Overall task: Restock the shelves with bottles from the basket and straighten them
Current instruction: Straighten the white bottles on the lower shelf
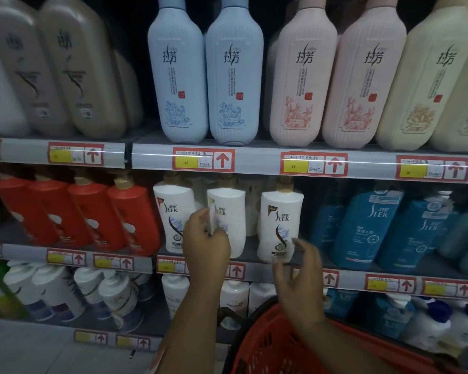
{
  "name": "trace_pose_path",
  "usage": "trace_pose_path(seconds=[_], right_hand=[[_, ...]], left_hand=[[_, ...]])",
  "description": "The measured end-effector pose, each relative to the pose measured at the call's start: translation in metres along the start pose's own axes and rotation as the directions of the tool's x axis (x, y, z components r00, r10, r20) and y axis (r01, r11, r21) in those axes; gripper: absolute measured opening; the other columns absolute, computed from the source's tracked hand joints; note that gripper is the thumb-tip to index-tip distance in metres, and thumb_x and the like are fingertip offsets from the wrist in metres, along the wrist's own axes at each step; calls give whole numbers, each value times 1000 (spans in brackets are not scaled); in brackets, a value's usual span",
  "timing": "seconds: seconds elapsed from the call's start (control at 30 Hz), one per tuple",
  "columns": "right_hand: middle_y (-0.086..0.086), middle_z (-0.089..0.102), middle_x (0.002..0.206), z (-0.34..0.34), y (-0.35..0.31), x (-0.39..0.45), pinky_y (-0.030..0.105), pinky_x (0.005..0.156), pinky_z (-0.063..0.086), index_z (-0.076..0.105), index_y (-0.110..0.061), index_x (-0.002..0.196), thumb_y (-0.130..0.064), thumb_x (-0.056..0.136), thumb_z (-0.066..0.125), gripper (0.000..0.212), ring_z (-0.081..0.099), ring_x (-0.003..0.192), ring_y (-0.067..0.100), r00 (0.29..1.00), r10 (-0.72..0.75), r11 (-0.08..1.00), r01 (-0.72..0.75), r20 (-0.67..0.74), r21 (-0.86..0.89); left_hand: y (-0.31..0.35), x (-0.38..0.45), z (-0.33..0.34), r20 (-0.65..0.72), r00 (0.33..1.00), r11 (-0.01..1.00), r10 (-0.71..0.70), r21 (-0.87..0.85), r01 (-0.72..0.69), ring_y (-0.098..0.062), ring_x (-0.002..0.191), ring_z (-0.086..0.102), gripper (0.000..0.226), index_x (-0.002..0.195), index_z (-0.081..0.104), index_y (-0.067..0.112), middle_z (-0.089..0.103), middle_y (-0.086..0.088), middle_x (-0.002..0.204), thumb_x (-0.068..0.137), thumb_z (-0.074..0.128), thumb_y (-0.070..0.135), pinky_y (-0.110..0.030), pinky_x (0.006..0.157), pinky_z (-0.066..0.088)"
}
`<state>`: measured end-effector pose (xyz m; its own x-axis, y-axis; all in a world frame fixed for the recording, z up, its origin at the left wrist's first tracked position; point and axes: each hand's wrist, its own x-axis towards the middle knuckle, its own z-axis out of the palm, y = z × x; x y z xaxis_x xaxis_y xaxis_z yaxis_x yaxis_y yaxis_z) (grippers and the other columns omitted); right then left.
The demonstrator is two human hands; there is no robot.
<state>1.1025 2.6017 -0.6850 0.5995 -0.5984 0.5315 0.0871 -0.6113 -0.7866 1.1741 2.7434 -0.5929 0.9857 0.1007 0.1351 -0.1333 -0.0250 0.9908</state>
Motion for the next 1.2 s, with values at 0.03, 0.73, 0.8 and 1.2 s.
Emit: trace_pose_path(seconds=[0.03, 0.73, 0.8, 1.2], right_hand=[[-3, 51, 127, 6, -6, -6, 26, 103, 40, 49, -24, 130, -6, 85, 75, 55, 49, 119, 10, 999, -22, 1000, 22, 40, 20], [-5, 67, 116, 87, -25, 30, 27, 93, 53, 59, -17, 122, -11, 87, 74, 38, 62, 105, 5, 914, 175, 983, -185, 366, -7], [-2, 68, 114, 87, -23, 30, 32, 94, 53, 59, -17, 120, -16, 94, 66, 26, 62, 103, 9, 921, 178, 984, -171, 347, -51], [0, 67, 114, 87, -19, 28, 42, 92, 55, 55, -19, 118, -29, 94, 68, 29, 64, 104, 15, 930, 179, 984, -170, 322, -56]], left_hand=[[-1, 1, -3, 37, 999, 1000, -28, -12, 29, -5, 101, 55, 47, 109, 54, 38, 55, 19, 106, 90, 56, -5, -35, 94, 47], [-30, 30, 3, 358, 876, 946, -323, 90, 312, -16, 107, 55, 97, 143, 35, 42, 60, 7, 119, 72, 55, -21, -31, 80, 55], [-34, 29, 2, 357, 884, 954, -301, 95, 286, -18, 119, 56, 86, 142, 40, 42, 60, 8, 129, 75, 55, -10, -41, 99, 52], [-31, 24, -9, 457, 856, 970, -243, 144, 198, -21, 124, 54, 80, 132, 41, 49, 56, 8, 131, 80, 47, -12, -51, 104, 50]])
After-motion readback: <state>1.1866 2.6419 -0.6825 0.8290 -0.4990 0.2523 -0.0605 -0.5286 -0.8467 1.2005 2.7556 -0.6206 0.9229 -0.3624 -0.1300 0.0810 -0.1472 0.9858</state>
